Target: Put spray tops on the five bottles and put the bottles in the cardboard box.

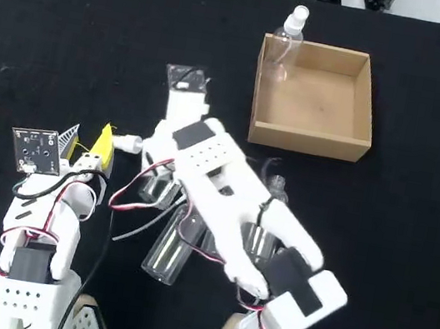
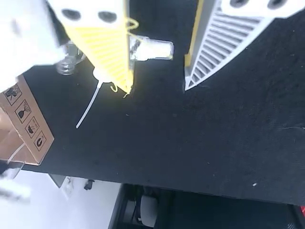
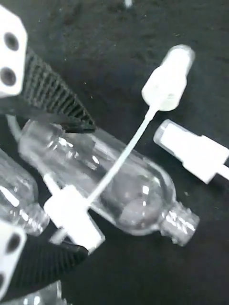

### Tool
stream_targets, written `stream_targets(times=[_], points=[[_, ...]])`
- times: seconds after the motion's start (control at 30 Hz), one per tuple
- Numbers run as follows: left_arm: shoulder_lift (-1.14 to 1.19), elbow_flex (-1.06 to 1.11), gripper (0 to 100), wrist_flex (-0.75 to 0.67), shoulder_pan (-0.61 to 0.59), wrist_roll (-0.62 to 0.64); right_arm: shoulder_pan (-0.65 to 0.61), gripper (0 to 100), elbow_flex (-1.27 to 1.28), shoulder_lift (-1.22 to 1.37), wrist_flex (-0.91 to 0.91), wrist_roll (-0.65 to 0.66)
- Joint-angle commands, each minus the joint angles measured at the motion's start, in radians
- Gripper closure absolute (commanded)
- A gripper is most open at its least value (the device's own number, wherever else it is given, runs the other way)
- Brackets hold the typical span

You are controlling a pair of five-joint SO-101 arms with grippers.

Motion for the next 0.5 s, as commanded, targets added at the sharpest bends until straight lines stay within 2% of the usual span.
stream_targets(times=[0.0, 0.27, 0.4, 0.47], points=[[-0.008, 0.022, 83, -0.031, -0.012, -0.008, -0.035, 65.9, -0.073, 0.047, -0.017, -0.017], [-0.008, 0.022, 83, -0.031, -0.012, -0.008, -0.031, 66.2, -0.122, 0.076, -0.015, 0.000], [-0.008, 0.022, 83, -0.031, -0.012, -0.008, 0.018, 66.2, -0.125, 0.068, -0.011, 0.095], [-0.008, 0.022, 83, -0.031, -0.012, -0.008, 0.055, 66.2, -0.145, 0.068, -0.006, 0.101]])
